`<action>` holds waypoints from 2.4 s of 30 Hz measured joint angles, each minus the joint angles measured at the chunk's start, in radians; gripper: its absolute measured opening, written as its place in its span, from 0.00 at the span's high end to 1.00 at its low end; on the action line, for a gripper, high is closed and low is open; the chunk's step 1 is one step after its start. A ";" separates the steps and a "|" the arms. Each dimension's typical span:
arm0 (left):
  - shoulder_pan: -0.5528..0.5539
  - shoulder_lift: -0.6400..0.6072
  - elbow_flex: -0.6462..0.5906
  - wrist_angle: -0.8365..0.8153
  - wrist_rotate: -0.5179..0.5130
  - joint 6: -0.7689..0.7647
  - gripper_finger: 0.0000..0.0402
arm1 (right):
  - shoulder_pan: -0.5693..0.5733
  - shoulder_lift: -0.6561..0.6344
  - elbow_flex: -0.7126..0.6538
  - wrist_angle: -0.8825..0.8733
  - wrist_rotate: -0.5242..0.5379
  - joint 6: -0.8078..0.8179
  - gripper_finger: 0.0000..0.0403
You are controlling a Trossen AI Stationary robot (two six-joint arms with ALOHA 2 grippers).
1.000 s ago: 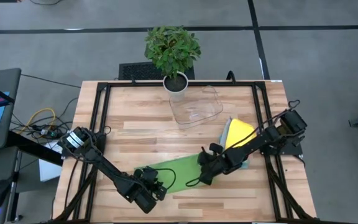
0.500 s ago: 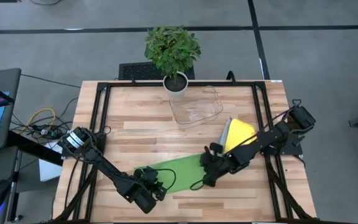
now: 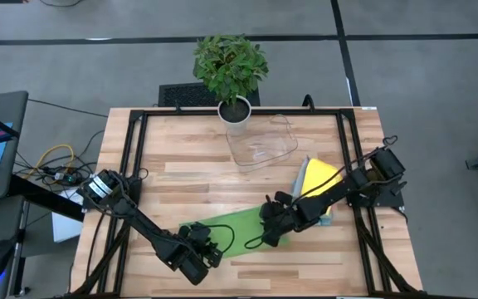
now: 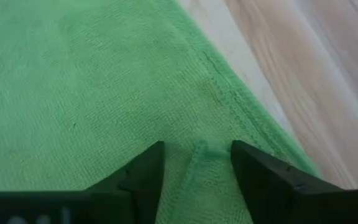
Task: Fold microfiber towels
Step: Fold the green microfiber cloth
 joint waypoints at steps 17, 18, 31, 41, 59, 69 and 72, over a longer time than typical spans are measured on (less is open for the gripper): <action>0.001 0.001 0.000 0.006 0.007 0.060 0.59 | -0.001 -0.080 -0.002 -0.118 -0.013 0.036 0.89; 0.001 0.001 0.000 0.006 0.008 0.064 0.59 | -0.001 -0.080 -0.002 -0.121 -0.013 0.028 0.86; -0.001 0.001 0.000 0.006 0.016 0.068 0.59 | 0.013 -0.116 -0.006 -0.229 -0.014 0.045 0.79; -0.011 0.001 0.000 0.007 0.008 0.068 0.59 | 0.016 -0.137 -0.003 -0.323 0.003 0.068 0.86; -0.031 0.001 0.000 0.009 0.020 0.043 0.59 | 0.028 -0.342 -0.003 -0.443 0.050 0.131 0.70; -0.031 0.001 0.000 0.012 0.019 0.041 0.59 | 0.035 -0.391 -0.002 -0.518 0.122 0.151 0.69; -0.031 0.001 0.000 0.012 0.019 0.041 0.59 | 0.039 -0.358 -0.002 -0.504 0.096 0.151 0.69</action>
